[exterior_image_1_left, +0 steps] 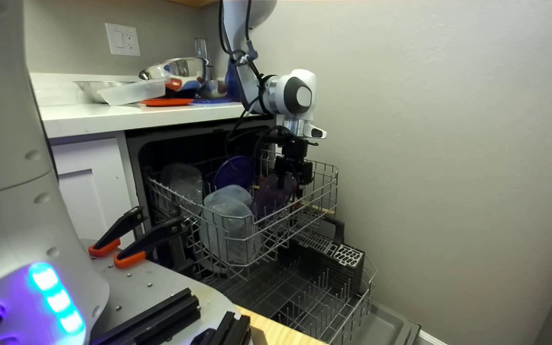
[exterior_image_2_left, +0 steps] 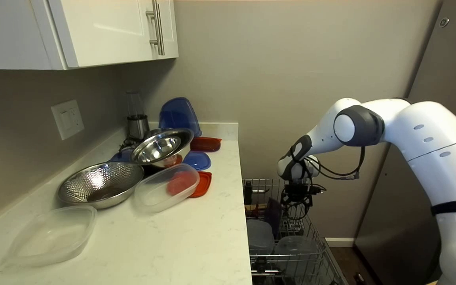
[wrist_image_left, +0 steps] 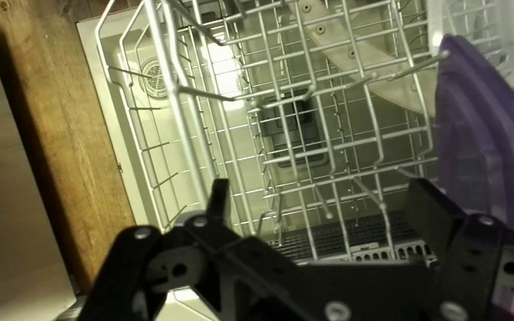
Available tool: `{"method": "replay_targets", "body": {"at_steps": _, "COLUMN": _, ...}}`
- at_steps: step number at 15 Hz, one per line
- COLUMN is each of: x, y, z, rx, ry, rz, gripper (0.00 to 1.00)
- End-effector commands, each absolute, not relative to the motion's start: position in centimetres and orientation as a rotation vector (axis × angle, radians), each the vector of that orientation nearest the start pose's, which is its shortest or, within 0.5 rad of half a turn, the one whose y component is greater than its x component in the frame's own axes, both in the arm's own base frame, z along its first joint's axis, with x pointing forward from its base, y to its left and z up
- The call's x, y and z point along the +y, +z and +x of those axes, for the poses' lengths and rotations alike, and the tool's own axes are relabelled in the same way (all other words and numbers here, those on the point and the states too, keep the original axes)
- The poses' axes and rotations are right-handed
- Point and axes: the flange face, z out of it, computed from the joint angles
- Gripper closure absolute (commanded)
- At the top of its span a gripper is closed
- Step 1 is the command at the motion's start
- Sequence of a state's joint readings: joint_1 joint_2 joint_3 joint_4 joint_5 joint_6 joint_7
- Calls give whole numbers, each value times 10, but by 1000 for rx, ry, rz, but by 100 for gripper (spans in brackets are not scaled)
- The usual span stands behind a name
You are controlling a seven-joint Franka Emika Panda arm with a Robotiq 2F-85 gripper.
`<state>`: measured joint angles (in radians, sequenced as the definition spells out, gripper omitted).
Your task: Pull the top dishwasher rack fully outwards
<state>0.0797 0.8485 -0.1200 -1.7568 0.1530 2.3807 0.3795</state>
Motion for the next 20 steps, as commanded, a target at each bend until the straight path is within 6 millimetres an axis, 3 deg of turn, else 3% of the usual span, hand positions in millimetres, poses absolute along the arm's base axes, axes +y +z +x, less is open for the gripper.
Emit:
{"method": "replay_targets", "body": {"at_steps": 1, "x": -56, "y": 75, "z": 614, "rx": 949, "ry": 386, "rz": -3074, "gripper": 0}}
{"method": "replay_targets", "body": {"at_steps": 4, "x": -74, "y": 76, "z": 610, "rx": 982, "ry": 435, "rz": -3080, "gripper": 0}}
{"method": "replay_targets", "body": {"at_steps": 7, "x": -78, "y": 71, "z": 610, "rx": 959, "ry": 443, "rz": -3085, "gripper": 0}}
{"method": "replay_targets", "body": {"at_steps": 11, "x": -79, "y": 51, "z": 617, "rx": 937, "ry": 397, "rz": -3086, "gripper": 0}}
{"method": "replay_targets", "body": {"at_steps": 13, "x": -90, "y": 37, "z": 620, "rx": 890, "ry": 400, "rz": -3083, "gripper": 0}}
{"method": "replay_targets", "body": {"at_steps": 17, "x": -129, "y": 17, "z": 621, "rx": 835, "ry": 400, "rz": -3055, "gripper": 0}}
{"method": "replay_targets", "body": {"at_steps": 20, "x": -168, "y": 22, "z": 616, "rx": 791, "ry": 392, "rz": -3026, "gripper": 0}}
